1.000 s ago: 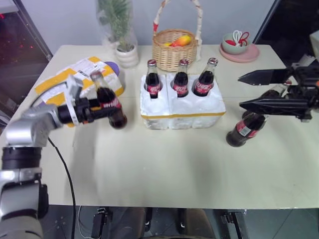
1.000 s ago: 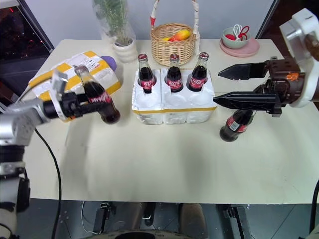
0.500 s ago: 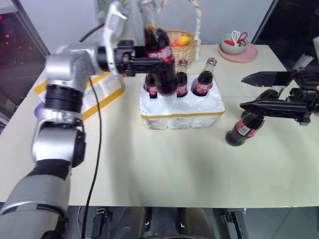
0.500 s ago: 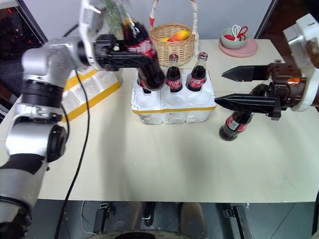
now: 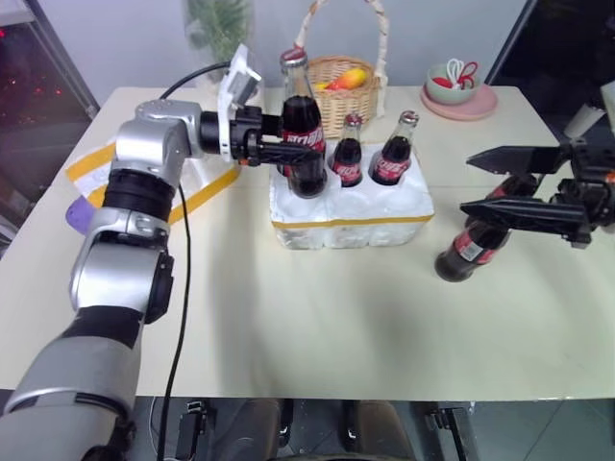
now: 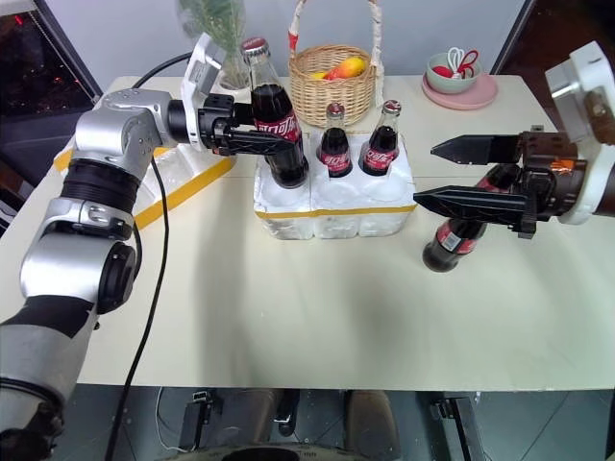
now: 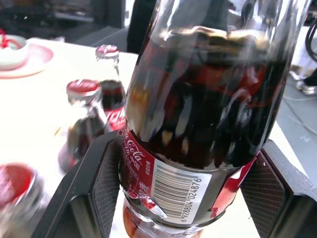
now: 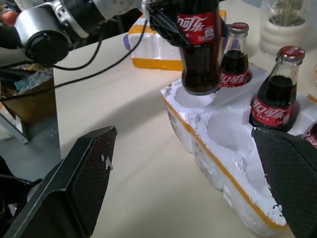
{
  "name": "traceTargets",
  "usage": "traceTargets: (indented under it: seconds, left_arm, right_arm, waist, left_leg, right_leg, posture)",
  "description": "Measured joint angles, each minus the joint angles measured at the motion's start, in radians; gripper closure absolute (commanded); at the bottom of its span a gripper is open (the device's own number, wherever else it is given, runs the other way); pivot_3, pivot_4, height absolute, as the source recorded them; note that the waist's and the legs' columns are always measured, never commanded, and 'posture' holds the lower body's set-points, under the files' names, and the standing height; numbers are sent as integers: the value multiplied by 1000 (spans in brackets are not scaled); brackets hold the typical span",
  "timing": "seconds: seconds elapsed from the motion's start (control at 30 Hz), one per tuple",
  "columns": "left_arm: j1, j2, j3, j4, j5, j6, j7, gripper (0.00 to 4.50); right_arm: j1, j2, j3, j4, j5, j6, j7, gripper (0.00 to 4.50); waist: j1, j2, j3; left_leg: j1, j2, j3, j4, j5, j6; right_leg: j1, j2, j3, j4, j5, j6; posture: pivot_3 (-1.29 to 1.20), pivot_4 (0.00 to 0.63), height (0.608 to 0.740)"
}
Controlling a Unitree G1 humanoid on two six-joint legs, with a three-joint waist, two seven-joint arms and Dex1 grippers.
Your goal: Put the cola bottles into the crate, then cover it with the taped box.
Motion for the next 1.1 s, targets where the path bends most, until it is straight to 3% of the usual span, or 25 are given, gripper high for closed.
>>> traceTargets:
  seconds: [0.5,1.1]
  left_arm:
    - [162,-27,-15,-31,102,-135,51,1718]
    - [164,-63,-30,62,156,-189,98,1718]
  right_arm:
    - [11,2,-1,0,29,-1,-57,0]
    - [47,21,8,-12,8,-49,-81,0]
  waist:
    - [-4,0,0]
    - [-5,0,0]
  left_leg:
    - [-2,0,0,1,-1,1]
    - [-4,0,0,2,0,1]
  right_leg:
    - [-1,0,0,0,1,1]
    - [-4,0,0,1,1,2]
  posture:
    - [0,150,740]
    - [0,150,740]
